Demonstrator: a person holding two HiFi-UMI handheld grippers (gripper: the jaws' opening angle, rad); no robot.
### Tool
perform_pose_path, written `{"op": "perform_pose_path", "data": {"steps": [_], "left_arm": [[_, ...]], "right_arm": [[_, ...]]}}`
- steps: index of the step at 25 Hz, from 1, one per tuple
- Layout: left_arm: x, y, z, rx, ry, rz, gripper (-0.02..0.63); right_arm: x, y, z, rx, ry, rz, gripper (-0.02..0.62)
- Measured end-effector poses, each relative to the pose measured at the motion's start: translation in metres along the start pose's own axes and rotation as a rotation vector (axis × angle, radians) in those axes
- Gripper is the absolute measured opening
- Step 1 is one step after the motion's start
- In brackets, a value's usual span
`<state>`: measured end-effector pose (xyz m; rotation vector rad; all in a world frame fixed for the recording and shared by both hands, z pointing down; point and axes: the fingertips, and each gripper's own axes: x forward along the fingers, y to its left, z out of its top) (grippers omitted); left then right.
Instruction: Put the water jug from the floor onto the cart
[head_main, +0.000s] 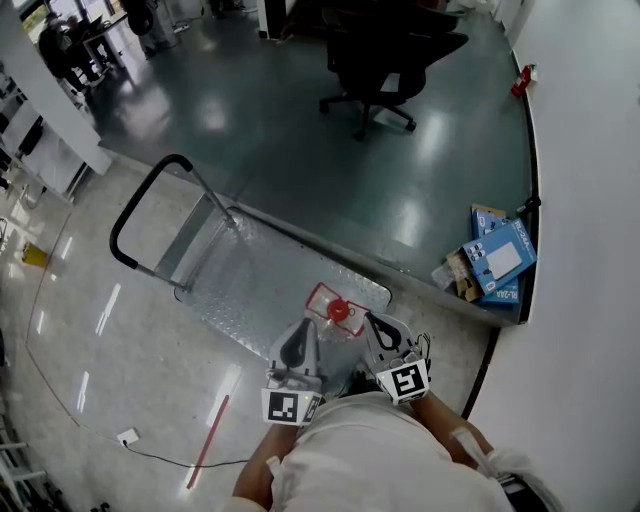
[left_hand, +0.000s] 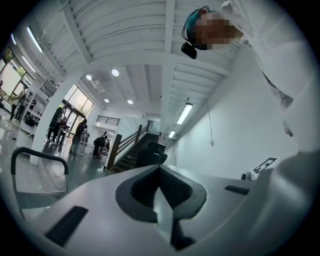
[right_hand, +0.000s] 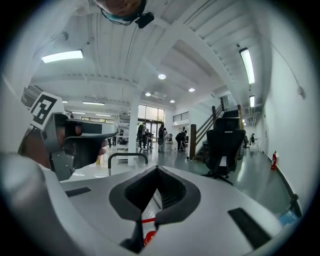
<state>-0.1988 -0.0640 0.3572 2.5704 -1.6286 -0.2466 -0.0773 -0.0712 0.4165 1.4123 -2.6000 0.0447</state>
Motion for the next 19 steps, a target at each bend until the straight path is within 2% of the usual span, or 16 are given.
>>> {"op": "perform_pose_path", "data": {"steps": [8, 19], "left_arm": [[-0.004, 0.006, -0.001, -0.001, 0.006, 0.025, 0.003], [-0.012, 0.013, -0.006, -0.007, 0.01, 0.054, 0.003]], "right_arm": [[0.004, -0.002, 0.014, 0.013, -0.058, -0.018, 0.012], [0.005, -0.001, 0.021, 0.047, -0.084, -0.023, 0.012]]}}
